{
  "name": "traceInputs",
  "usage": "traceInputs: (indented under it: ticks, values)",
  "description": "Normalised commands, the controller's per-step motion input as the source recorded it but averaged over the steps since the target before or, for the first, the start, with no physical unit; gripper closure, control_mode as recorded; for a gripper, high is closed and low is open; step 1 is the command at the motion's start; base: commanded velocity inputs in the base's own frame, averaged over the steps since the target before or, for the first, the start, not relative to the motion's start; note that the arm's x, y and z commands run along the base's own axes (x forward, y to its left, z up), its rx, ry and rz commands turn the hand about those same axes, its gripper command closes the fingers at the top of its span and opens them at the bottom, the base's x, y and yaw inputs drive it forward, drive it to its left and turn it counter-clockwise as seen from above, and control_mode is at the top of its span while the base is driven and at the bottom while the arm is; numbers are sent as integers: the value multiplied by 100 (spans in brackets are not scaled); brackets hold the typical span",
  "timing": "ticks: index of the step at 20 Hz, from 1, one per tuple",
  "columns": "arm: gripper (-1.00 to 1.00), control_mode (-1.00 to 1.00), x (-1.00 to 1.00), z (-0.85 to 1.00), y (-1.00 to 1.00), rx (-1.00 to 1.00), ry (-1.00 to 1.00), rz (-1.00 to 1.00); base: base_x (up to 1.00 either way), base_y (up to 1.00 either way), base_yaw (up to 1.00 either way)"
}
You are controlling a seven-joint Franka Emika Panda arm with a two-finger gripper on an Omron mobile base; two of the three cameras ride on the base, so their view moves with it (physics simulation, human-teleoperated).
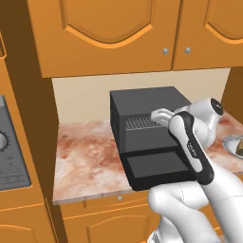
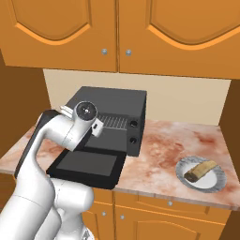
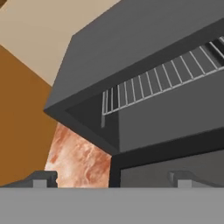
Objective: Pull the toaster oven rack outwards. Pick up the baguette from the plate and place it on the toaster oven rack. Close the toaster oven door fully and set the temperature to the lowest setting.
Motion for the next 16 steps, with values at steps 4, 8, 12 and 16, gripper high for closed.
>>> traceInputs:
  ticks: [4, 8, 12, 16]
  values:
    - [-100, -100, 6, -29, -6, 6, 0, 2, 0, 0, 0]
    - [-100, -100, 0, -33, -1, 5, 0, 1, 0, 0, 0]
    - [-100, -100, 26, -32, 0, 1, 0, 0, 0, 0, 0]
    - [-100, -100, 44, -22, -3, 2, 0, 0, 0, 0, 0]
